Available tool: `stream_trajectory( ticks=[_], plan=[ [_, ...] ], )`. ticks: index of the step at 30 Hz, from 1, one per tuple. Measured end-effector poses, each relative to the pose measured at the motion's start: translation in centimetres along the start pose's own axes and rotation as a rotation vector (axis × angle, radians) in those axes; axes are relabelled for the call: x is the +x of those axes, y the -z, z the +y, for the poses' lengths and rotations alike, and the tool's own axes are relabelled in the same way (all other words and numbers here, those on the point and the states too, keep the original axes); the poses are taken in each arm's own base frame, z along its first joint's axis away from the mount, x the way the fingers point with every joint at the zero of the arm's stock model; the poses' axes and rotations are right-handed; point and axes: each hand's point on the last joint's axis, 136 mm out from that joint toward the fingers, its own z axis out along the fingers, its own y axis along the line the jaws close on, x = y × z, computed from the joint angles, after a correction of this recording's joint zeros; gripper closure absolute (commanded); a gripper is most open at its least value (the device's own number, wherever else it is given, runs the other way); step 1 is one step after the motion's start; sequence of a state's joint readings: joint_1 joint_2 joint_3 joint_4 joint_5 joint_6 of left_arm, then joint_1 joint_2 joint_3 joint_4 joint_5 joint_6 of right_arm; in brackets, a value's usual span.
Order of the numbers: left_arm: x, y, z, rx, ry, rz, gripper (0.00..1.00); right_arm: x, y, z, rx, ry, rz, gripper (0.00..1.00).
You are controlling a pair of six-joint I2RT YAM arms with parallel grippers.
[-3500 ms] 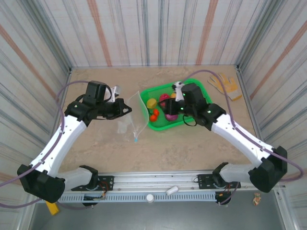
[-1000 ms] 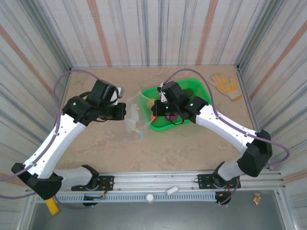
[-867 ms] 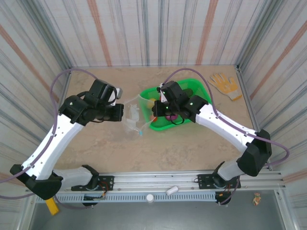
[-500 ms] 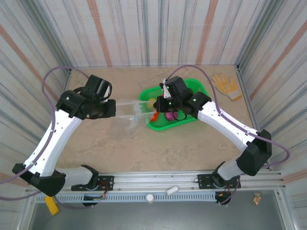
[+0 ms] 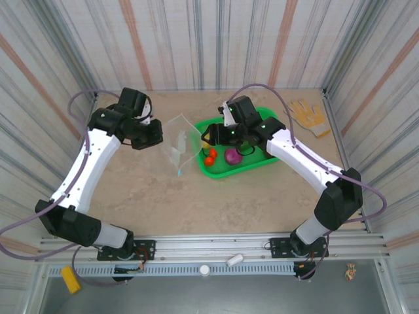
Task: Place the food in the zip-top bag and seal the zipper
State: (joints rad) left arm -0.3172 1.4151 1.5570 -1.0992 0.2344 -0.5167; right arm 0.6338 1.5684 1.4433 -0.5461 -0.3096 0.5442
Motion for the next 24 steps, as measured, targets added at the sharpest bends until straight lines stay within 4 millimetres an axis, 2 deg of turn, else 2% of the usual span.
stream_trajectory(
  ticks=[4, 8, 12, 17, 21, 24],
  plan=[
    [0.1, -2.1, 0.3, 0.118, 0.052, 0.022, 1.0, -1.6, 0.9, -0.9, 0.011, -0.001, -0.036, 0.17],
    [0.6, -4.3, 1.7, 0.179, 0.125, 0.048, 1.0, -2.2, 1.7, -4.5, 0.142, -0.015, -0.06, 0.19],
    [-0.1, -4.4, 0.3, 0.238, 0.109, 0.037, 1.0, -2.5, 1.7, -8.2, 0.28, -0.029, -0.064, 0.19],
    [-0.4, -4.5, -0.9, 0.26, 0.122, -0.002, 1.0, -1.5, -1.4, -12.3, 0.379, -0.047, 0.011, 0.19],
    [0.1, -4.3, -0.3, 0.263, 0.171, -0.049, 1.0, -0.4, -4.0, -14.4, 0.414, -0.055, 0.07, 0.19],
    [-0.3, -3.3, -0.1, 0.254, 0.195, -0.099, 1.0, -0.6, -5.6, -15.2, 0.425, -0.055, 0.087, 0.19]
  ],
)
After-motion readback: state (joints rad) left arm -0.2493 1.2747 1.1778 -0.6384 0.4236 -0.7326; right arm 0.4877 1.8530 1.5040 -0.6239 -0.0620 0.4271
